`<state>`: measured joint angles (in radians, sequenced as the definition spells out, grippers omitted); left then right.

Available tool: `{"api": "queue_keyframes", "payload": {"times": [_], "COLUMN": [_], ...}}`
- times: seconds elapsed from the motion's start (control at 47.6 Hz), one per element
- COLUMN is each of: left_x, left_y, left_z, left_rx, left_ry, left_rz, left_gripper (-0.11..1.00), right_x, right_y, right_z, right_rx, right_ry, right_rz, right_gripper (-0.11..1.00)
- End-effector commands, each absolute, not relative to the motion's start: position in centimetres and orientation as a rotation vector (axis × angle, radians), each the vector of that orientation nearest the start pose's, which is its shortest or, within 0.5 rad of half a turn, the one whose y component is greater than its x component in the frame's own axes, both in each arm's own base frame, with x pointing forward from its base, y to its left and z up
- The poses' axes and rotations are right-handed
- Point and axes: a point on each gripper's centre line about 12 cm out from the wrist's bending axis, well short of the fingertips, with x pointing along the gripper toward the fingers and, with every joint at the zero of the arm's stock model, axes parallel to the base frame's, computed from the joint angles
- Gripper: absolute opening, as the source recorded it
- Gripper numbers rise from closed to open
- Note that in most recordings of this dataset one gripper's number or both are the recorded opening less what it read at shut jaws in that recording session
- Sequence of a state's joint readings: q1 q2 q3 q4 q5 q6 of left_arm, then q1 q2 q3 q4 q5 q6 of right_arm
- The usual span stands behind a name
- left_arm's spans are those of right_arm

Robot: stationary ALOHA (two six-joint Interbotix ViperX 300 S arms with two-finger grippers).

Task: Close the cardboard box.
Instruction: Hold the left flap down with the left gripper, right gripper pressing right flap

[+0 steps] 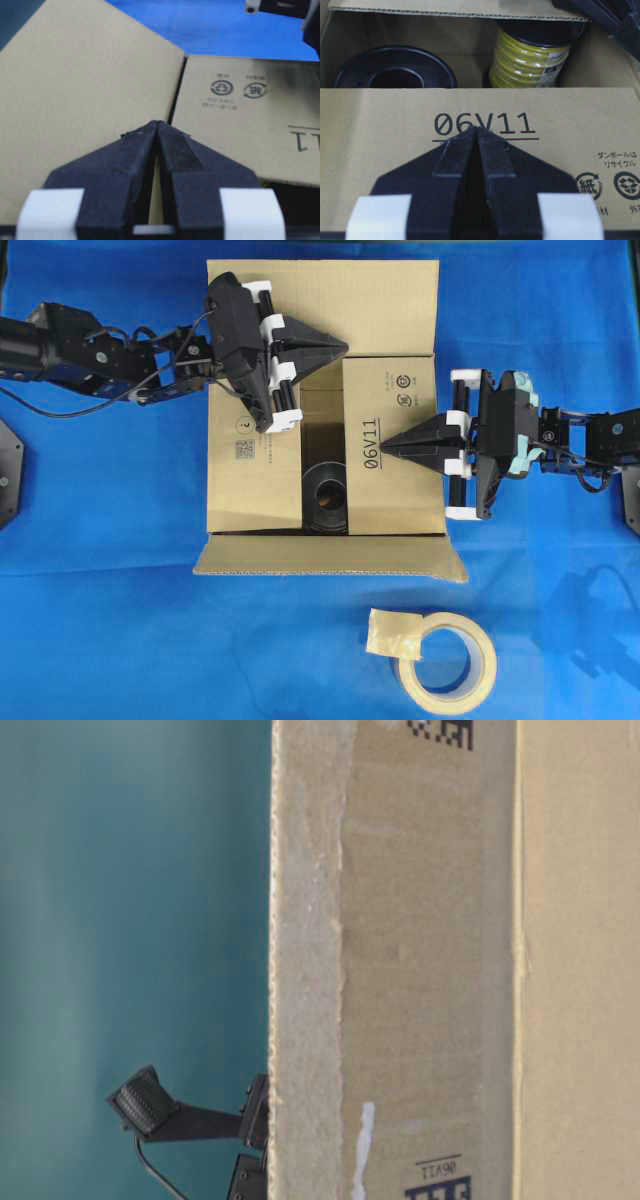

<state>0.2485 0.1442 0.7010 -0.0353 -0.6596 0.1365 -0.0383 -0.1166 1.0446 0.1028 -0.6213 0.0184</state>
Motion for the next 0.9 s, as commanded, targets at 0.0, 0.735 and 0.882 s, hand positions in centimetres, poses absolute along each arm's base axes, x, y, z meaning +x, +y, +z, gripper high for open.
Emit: {"api": "queue_keyframes", "payload": {"times": [0.0,0.735,0.882], "left_x": [41.2,41.8,41.8], "left_y": [10.6,10.1,10.3], "left_z": [18.1,16.5,16.5], "left_rx": [0.095,0.091,0.092], "left_ry": [0.162,0.193,0.196], "left_rz": [0.257,0.241,0.244], "left_gripper": [0.00,0.00,0.00], "right_x": [32.0,32.2,32.3], "right_y": [-1.9,-1.8,-1.4], "right_z": [16.3,16.5,16.7], "right_rx": [0.098,0.102,0.102], "right_ry": [0.275,0.274,0.268], "right_rz": [-0.110,-0.109,-0.096], "right_gripper": [0.00,0.00,0.00]}}
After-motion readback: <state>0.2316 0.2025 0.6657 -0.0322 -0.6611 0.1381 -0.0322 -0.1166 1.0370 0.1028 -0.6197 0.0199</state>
